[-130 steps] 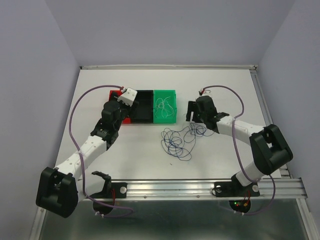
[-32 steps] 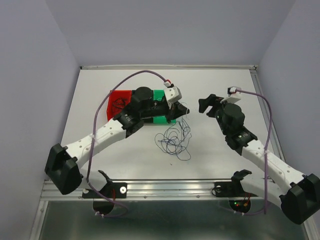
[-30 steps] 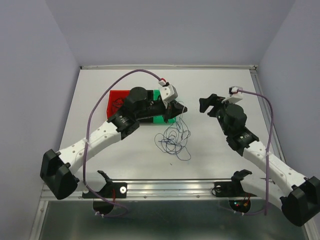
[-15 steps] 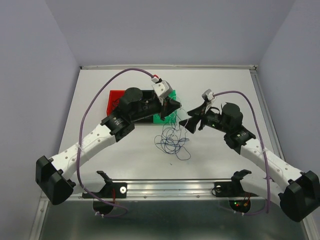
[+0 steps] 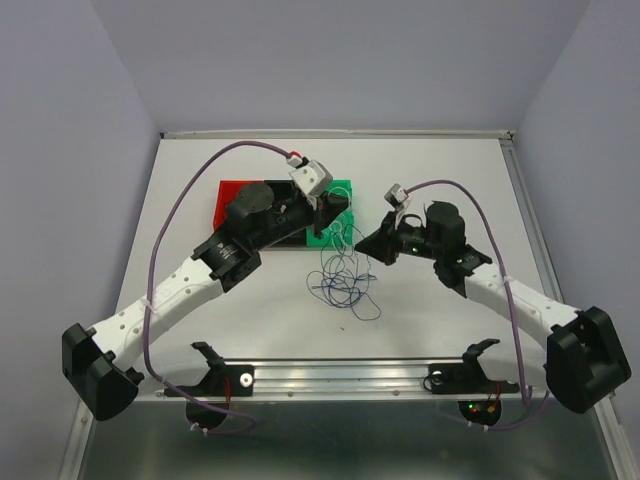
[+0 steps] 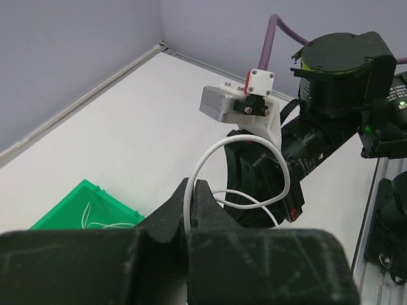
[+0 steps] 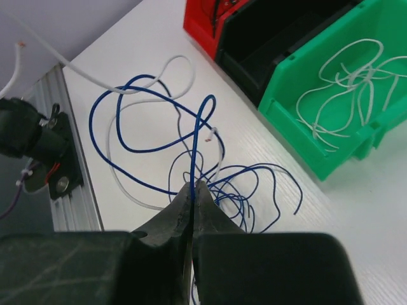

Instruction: Untangle the cables

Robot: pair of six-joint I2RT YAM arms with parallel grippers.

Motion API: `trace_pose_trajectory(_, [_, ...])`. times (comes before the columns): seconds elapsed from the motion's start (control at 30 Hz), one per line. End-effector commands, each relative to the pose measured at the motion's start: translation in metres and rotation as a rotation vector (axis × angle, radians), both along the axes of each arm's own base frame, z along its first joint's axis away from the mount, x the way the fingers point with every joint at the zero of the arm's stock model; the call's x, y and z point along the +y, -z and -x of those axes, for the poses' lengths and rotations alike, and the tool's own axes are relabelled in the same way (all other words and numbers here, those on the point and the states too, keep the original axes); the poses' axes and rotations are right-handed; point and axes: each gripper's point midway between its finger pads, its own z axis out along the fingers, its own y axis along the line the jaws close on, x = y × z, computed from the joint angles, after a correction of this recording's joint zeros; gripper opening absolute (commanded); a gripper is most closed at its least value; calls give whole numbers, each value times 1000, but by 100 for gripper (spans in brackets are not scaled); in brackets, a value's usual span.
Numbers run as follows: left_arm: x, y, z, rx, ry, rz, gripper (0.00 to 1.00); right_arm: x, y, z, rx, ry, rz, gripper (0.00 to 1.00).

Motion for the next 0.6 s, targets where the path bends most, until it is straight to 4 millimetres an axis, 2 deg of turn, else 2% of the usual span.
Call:
trace_pose_trajectory(0.0, [25,-38,-4,-124,-106,92,0,-15,-66,-35,-92,251,-112,1])
trace_pose_trajectory(0.03, [36,-52,-1,-158,-139,127,0,-35,-82,-48,-115,408,-132,0])
trace_pose_trajectory(0.1, [56,-53,-9,-172,-252,152,0,-62,-88,-55,-86,587,-157,1])
trace_pose_trajectory(0.13, [70,-70,-4,-209,-289,202,0,-78,-84,-55,-67,672,-145,1])
trace_pose_trajectory(0.17, [86,-70,-10,-209,-379,214,0,-109,-93,-56,-87,836,-170,1])
trace_pose_trajectory(0.2, [96,-75,-10,-220,-420,233,0,-124,-94,-53,-87,905,-179,1])
trace_pose_trajectory(0.23, [114,-86,-10,-244,-494,260,0,-150,-85,-53,-70,1043,-143,0])
trace_pose_trajectory(0.27, [124,-88,-11,-250,-537,268,0,-166,-94,-45,-80,1105,-170,1])
trace_pose_trajectory(0.3, [135,-94,-10,-257,-579,288,0,-179,-81,-39,-35,1166,-128,1])
trace_pose_trajectory(0.33, [143,-98,-10,-270,-611,290,0,-190,-81,-35,-27,1218,-127,1])
trace_pose_trajectory(0.37, [155,-100,-12,-269,-673,307,0,-209,-89,-28,-33,1308,-166,1])
trace_pose_trajectory(0.4, [163,-105,-9,-277,-697,325,0,-218,-83,-23,-19,1350,-150,1])
trace_pose_trajectory(0.57, [200,-121,2,-302,-813,398,0,-272,-95,8,-55,1586,-311,0])
